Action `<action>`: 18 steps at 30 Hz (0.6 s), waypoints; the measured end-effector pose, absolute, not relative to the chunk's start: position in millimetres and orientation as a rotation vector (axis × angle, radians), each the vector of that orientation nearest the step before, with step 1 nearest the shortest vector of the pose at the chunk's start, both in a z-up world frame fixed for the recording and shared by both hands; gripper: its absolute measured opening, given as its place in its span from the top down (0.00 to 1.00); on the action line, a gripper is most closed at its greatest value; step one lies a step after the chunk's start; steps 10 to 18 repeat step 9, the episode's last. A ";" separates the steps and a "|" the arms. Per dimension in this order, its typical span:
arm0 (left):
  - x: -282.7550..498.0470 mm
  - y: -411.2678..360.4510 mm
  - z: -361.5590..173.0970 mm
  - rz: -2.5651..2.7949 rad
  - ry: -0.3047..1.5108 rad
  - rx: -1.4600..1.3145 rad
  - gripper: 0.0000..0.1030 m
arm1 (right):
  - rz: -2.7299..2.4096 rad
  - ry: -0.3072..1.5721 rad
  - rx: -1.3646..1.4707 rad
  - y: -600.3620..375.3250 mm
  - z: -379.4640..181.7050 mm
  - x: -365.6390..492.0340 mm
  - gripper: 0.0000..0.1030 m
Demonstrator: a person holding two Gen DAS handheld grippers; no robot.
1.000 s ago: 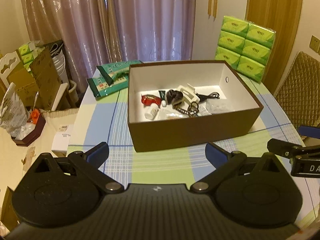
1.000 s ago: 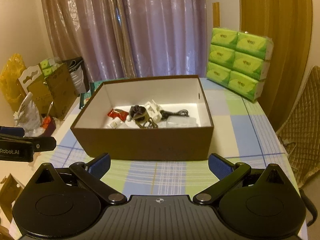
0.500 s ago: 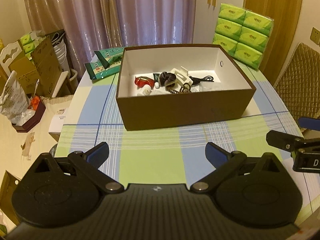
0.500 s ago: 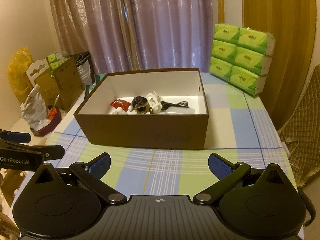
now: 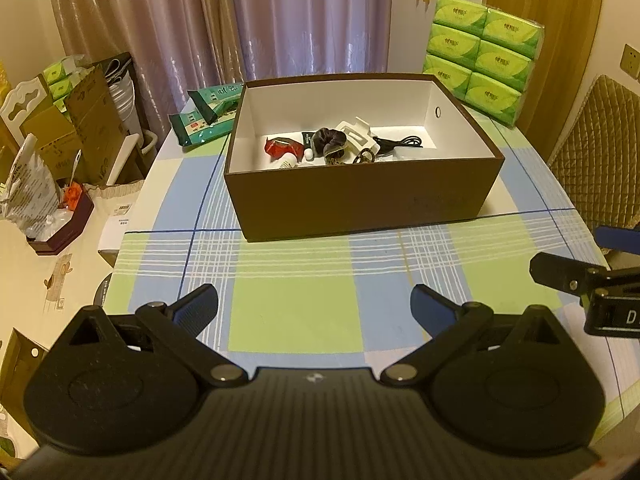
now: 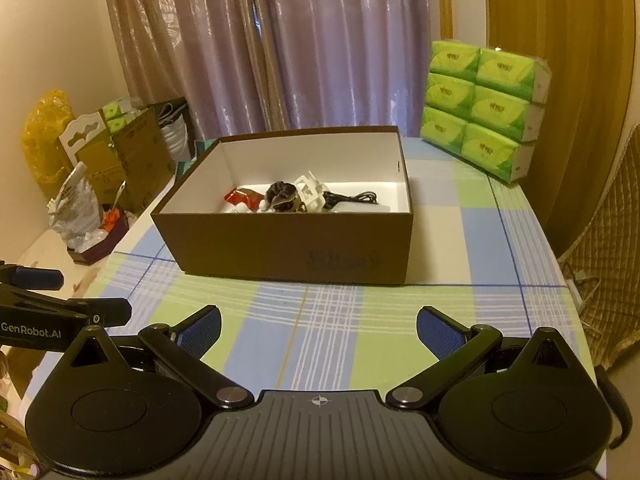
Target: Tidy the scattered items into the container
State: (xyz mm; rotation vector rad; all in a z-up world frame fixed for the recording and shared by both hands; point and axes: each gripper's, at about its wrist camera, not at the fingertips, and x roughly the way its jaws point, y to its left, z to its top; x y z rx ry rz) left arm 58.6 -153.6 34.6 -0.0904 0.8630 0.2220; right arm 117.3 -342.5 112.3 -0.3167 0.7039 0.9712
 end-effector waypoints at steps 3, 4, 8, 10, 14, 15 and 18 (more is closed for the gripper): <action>60.8 -153.8 33.9 0.219 0.865 -0.093 0.02 | 0.971 0.711 -0.318 -342.6 110.4 119.1 0.02; 61.5 -153.3 33.3 0.216 0.865 -0.094 0.02 | 0.970 0.712 -0.318 -342.6 109.8 119.8 0.02; 65.3 -151.4 31.5 0.219 0.866 -0.095 0.02 | 0.969 0.716 -0.317 -339.9 108.6 121.6 0.02; 66.4 -150.7 31.3 0.219 0.866 -0.095 0.02 | 0.970 0.717 -0.317 -339.3 108.4 122.3 0.02; 66.4 -150.7 31.3 0.219 0.866 -0.095 0.02 | 0.970 0.717 -0.317 -339.3 108.4 122.3 0.02; 66.4 -150.7 31.3 0.219 0.866 -0.095 0.02 | 0.970 0.717 -0.317 -339.3 108.4 122.3 0.02; 66.4 -150.7 31.3 0.219 0.866 -0.095 0.02 | 0.970 0.717 -0.317 -339.3 108.4 122.3 0.02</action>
